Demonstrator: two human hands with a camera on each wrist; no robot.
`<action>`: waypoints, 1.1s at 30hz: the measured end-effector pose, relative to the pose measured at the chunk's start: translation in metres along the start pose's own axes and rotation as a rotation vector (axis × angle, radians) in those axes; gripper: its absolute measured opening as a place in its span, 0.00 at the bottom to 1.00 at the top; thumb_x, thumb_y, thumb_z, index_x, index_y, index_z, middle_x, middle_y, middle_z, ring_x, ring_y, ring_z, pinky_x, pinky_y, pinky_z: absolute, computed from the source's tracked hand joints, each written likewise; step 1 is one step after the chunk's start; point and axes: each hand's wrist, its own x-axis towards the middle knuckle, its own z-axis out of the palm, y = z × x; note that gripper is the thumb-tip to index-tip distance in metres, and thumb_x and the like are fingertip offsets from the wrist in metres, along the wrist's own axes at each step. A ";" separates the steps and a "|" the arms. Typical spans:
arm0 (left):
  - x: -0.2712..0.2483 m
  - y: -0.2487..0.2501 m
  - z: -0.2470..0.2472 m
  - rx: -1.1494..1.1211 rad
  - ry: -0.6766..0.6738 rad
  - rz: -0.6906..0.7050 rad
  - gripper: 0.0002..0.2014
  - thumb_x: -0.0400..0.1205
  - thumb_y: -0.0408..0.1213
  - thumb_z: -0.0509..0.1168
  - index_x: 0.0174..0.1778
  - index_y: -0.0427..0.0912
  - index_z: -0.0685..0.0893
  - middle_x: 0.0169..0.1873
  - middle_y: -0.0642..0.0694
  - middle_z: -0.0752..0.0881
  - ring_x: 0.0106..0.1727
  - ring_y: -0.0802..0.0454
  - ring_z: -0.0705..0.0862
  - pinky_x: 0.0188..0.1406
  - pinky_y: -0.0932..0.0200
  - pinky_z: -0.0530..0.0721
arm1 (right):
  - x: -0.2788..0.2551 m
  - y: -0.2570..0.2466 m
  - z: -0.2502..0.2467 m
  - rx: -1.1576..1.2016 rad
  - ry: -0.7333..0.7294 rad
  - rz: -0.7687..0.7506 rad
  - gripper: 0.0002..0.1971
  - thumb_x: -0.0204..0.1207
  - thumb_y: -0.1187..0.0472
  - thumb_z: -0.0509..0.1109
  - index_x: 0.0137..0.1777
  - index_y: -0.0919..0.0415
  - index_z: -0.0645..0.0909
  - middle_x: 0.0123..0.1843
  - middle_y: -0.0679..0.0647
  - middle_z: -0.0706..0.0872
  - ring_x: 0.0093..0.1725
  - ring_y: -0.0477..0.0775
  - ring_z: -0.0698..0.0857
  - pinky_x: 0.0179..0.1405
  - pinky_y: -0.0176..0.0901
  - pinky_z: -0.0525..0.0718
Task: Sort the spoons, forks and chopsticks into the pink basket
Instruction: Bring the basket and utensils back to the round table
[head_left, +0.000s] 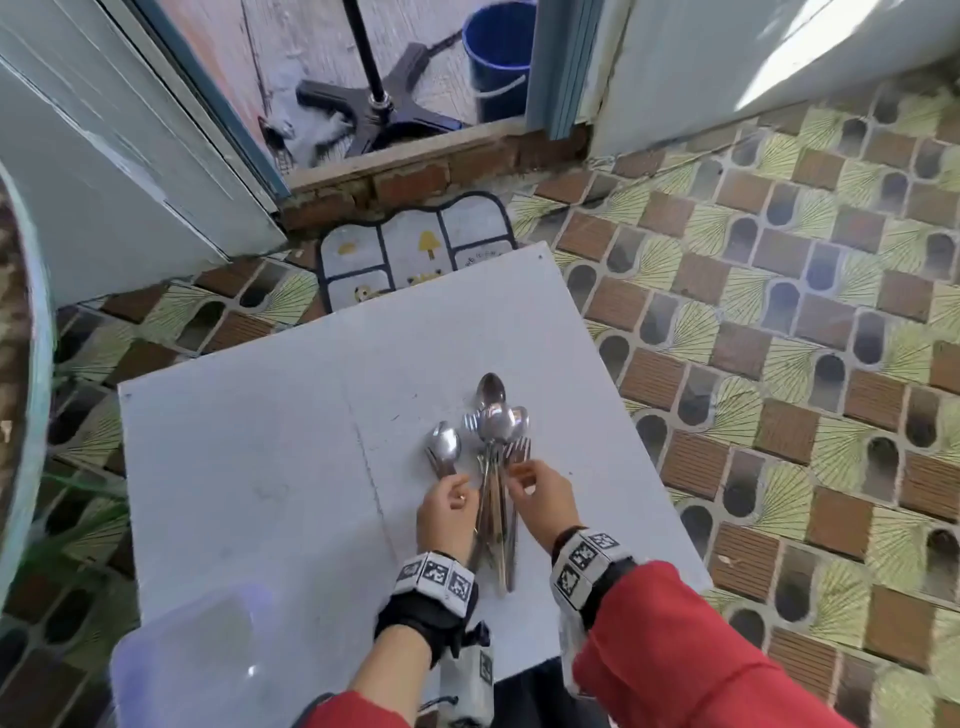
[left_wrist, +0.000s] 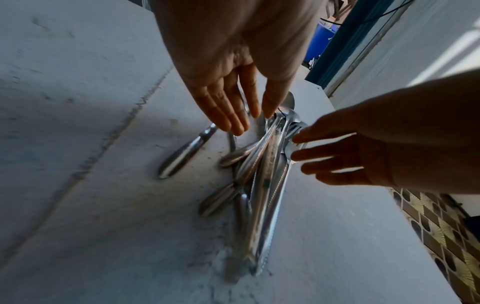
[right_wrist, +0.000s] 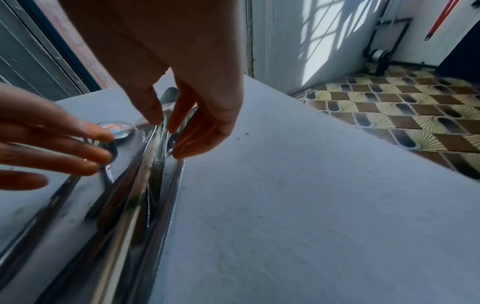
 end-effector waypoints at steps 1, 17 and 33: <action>0.007 0.001 0.004 -0.003 0.006 0.005 0.13 0.80 0.32 0.64 0.60 0.36 0.82 0.48 0.42 0.85 0.43 0.53 0.80 0.45 0.65 0.75 | 0.008 -0.003 0.003 0.014 0.022 0.009 0.09 0.77 0.63 0.67 0.54 0.66 0.83 0.50 0.59 0.88 0.51 0.57 0.84 0.53 0.43 0.79; 0.030 0.000 0.025 -0.097 0.058 0.037 0.03 0.82 0.32 0.62 0.46 0.35 0.76 0.39 0.43 0.86 0.39 0.48 0.84 0.40 0.56 0.82 | 0.023 0.024 0.017 0.241 0.264 0.045 0.07 0.80 0.70 0.57 0.53 0.60 0.71 0.49 0.61 0.83 0.46 0.57 0.83 0.47 0.49 0.83; 0.018 -0.037 -0.004 -0.120 0.221 -0.012 0.14 0.76 0.38 0.70 0.46 0.36 0.72 0.42 0.44 0.77 0.39 0.50 0.77 0.36 0.70 0.71 | 0.007 0.018 0.034 0.288 0.268 -0.071 0.12 0.80 0.72 0.57 0.56 0.54 0.67 0.44 0.52 0.79 0.41 0.54 0.79 0.42 0.44 0.77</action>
